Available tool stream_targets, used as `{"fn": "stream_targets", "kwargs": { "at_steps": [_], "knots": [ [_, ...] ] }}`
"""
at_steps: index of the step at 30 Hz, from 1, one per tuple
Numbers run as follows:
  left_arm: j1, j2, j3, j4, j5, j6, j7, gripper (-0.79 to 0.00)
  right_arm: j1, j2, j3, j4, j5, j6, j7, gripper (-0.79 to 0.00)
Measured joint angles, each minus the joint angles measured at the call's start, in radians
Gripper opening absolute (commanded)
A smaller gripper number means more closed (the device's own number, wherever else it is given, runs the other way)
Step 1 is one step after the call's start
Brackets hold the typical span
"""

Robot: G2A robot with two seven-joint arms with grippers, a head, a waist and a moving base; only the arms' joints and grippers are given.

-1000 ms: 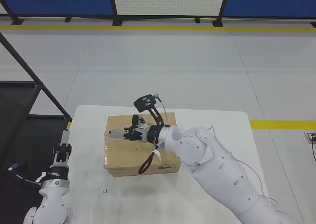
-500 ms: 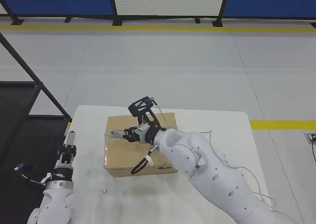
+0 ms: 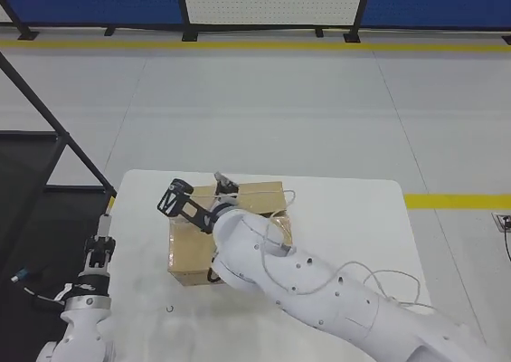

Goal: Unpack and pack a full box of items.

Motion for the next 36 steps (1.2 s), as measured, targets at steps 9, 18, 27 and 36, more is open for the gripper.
{"fn": "stream_targets", "kwargs": {
  "at_steps": [9,18,27,36],
  "knots": [
    [0.0,0.0,-0.002,0.001,-0.001,-0.002,-0.001,0.0,0.052,-0.086,-0.048,0.126,-0.075,-0.008,0.103,0.0],
    [-0.004,-0.001,0.001,0.003,0.005,-0.005,-0.004,0.0,0.062,-0.146,-0.051,0.234,-0.12,-0.025,0.123,0.0],
    [-0.004,-0.001,-0.001,0.007,0.008,-0.002,-0.004,0.0,0.056,-0.193,-0.029,0.322,-0.133,-0.049,0.062,-0.342],
    [-0.009,-0.001,-0.003,0.014,0.01,-0.005,-0.004,0.0,0.037,-0.222,0.008,0.358,-0.129,-0.079,0.002,-0.591]
  ]
}}
